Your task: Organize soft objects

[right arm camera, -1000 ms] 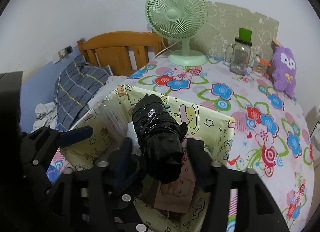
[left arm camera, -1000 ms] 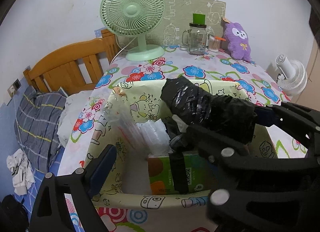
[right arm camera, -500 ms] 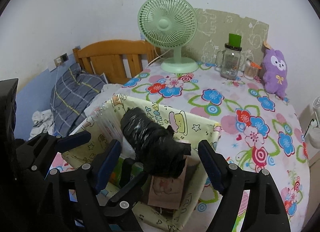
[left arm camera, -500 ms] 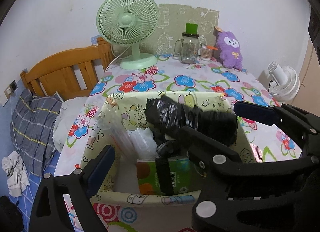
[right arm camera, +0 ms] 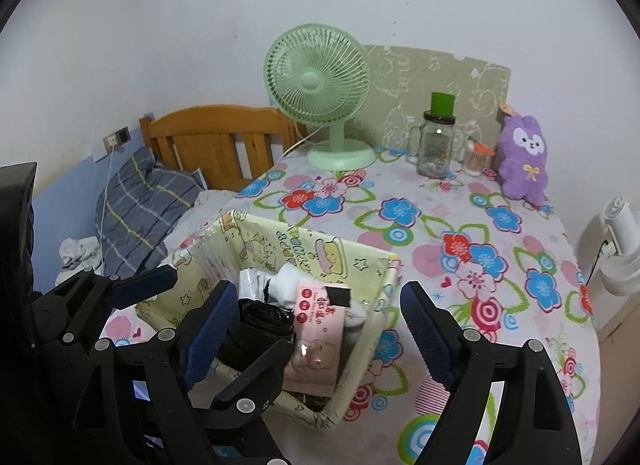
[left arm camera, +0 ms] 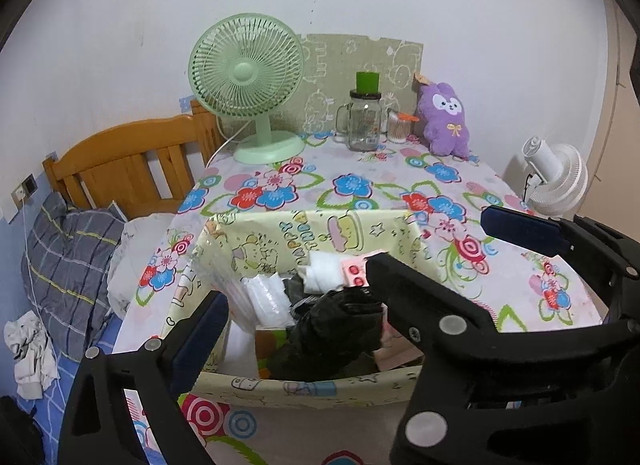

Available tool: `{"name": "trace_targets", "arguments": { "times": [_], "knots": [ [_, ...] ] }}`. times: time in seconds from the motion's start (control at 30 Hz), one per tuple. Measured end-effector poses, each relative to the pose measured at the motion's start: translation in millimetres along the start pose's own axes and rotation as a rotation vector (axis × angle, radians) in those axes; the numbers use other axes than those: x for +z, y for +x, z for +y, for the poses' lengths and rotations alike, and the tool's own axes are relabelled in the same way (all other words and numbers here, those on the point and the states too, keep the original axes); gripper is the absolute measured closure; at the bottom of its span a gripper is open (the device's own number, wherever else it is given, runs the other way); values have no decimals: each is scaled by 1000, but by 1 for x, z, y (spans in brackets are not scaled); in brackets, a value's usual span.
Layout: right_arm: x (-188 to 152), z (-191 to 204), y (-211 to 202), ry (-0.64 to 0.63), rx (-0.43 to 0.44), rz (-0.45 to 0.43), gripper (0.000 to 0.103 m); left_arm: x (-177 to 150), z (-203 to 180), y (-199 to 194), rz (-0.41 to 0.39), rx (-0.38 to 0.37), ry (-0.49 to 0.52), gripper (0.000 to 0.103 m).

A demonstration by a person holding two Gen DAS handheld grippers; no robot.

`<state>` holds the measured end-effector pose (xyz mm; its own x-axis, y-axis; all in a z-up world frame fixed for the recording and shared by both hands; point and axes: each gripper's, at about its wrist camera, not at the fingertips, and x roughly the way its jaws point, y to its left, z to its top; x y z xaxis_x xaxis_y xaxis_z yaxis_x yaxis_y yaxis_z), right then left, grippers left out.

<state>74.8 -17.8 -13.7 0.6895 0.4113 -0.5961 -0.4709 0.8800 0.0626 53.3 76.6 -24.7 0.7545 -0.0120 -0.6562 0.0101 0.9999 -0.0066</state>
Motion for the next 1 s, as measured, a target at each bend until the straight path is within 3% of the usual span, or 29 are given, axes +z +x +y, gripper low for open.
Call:
{"name": "trace_targets", "arguments": {
  "times": [0.67, 1.0],
  "knots": [
    [-5, -42, -74, 87, -161, -124, 2, 16, -58, -41, -111, -29, 61, 2],
    [-14, -78, -113, 161, -238, -177, 0, 20, -93, -63, -166, -27, 75, 0]
  ]
}}
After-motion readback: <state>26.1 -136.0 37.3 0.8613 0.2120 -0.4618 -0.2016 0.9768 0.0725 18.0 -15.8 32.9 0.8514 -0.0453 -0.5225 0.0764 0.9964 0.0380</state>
